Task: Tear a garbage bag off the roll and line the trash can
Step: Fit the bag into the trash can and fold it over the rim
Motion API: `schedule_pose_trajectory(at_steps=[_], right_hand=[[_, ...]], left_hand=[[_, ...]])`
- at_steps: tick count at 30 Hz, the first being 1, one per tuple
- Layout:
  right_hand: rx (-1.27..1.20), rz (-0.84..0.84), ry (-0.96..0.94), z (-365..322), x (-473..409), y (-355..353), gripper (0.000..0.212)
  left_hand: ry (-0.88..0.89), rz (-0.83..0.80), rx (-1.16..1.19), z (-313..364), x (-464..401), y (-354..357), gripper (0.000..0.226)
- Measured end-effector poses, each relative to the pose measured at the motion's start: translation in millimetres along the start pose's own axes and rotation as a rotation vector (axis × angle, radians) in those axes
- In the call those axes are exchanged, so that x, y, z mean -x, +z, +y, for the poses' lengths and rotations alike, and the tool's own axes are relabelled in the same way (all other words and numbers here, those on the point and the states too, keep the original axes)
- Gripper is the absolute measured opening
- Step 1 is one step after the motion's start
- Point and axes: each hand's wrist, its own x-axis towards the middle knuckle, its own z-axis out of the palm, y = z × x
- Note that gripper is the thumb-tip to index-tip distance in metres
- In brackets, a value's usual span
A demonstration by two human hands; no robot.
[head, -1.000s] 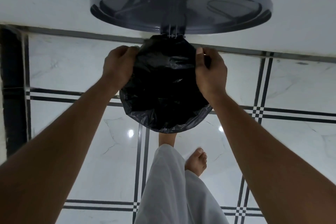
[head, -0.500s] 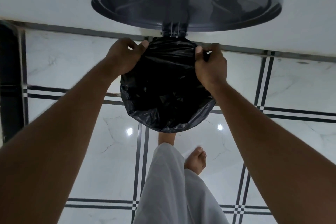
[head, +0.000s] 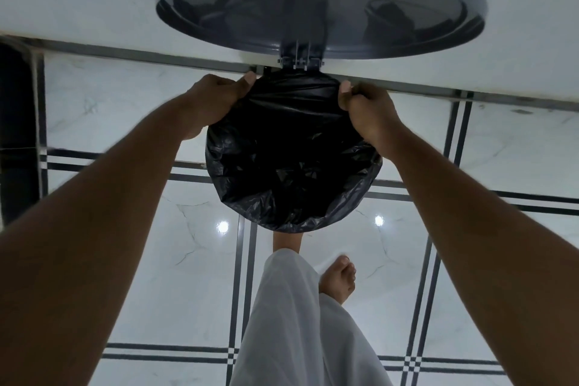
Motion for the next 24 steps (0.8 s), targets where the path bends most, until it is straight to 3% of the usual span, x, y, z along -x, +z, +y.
schedule_pose_trajectory(at_steps=[4, 8, 10, 14, 21, 24], right_hand=[[-0.152, -0.059, 0.084, -8.9, 5.8, -15.7, 0.047], [-0.195, 0.097, 0.056, -2.8, 20.2, -25.7, 0.046], [-0.186, 0.169, 0.058, 6.3, 30.9, -24.0, 0.041], [-0.236, 0.135, 0.083, 28.6, 44.5, -13.3, 0.040], [-0.267, 0.329, 0.054, 32.6, 74.4, -5.2, 0.052], [-0.341, 0.188, 0.091, 28.0, 77.1, -3.5, 0.040]], left_hand=[[-0.075, -0.053, 0.137, 4.1, -2.6, -3.1, 0.054], [0.027, 0.209, 0.203, 4.5, -0.8, -0.6, 0.016], [0.060, 0.186, 0.255, 3.4, 4.5, 1.3, 0.020], [0.038, 0.162, 0.151, -0.4, 14.5, 14.5, 0.032], [0.076, 0.513, 0.015, -6.1, 35.2, 14.5, 0.036], [0.088, 0.350, -0.113, -9.6, 44.2, 21.2, 0.046]])
